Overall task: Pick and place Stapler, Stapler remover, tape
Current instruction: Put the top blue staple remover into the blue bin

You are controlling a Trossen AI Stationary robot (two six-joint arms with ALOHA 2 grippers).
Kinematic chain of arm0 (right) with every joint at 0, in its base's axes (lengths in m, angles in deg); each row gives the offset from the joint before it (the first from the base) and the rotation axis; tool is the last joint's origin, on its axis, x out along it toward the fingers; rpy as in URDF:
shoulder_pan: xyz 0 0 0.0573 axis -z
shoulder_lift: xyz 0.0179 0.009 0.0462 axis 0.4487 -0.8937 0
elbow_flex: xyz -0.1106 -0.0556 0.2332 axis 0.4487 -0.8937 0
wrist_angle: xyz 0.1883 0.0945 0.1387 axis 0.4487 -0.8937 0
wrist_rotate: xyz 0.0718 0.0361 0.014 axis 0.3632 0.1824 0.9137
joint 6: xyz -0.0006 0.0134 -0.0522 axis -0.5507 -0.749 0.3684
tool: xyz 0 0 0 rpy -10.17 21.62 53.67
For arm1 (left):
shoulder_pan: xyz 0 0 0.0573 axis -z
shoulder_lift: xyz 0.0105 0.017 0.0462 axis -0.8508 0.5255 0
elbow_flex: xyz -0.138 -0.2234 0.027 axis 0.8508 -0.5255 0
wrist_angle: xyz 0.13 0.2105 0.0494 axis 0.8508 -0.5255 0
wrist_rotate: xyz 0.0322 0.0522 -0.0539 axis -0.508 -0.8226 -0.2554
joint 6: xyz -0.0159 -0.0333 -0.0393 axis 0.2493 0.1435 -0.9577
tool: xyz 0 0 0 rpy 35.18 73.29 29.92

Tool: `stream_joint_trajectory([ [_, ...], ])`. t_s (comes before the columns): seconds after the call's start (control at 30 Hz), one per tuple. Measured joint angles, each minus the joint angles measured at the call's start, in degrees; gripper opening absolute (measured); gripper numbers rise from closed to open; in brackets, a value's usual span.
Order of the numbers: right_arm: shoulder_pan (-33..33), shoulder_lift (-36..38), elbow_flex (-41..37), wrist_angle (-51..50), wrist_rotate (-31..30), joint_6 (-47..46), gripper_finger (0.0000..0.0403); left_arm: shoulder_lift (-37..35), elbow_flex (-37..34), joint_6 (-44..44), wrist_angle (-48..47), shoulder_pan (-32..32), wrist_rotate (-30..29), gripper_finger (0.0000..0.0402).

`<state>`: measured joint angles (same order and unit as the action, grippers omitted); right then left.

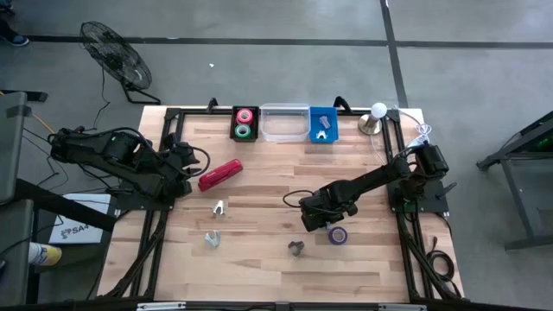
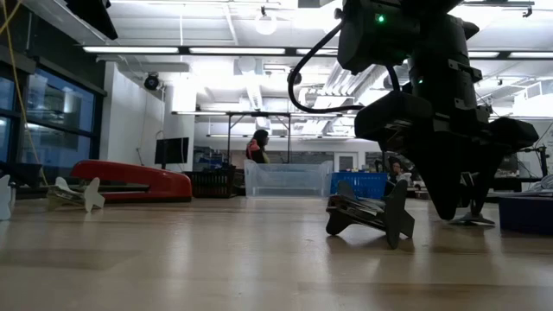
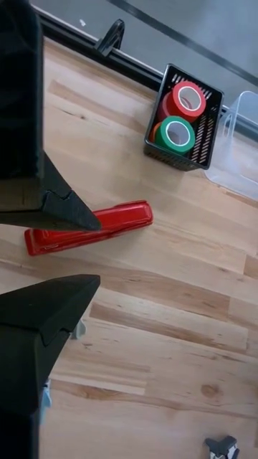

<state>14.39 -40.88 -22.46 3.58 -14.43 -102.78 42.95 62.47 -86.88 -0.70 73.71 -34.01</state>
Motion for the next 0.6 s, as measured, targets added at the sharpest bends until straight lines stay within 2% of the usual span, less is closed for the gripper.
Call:
stream_joint_trajectory([
  [0.3,0.9,2.4,0.0,-0.1,-0.4,-0.1,0.0118,0.0,0.0,0.1,0.0,0.0,0.0,0.0106],
  [0.6,6.3,10.4,0.0,-0.4,-5.9,2.5,0.0118,0.0,0.0,0.2,0.2,0.0,0.0,0.0106],
])
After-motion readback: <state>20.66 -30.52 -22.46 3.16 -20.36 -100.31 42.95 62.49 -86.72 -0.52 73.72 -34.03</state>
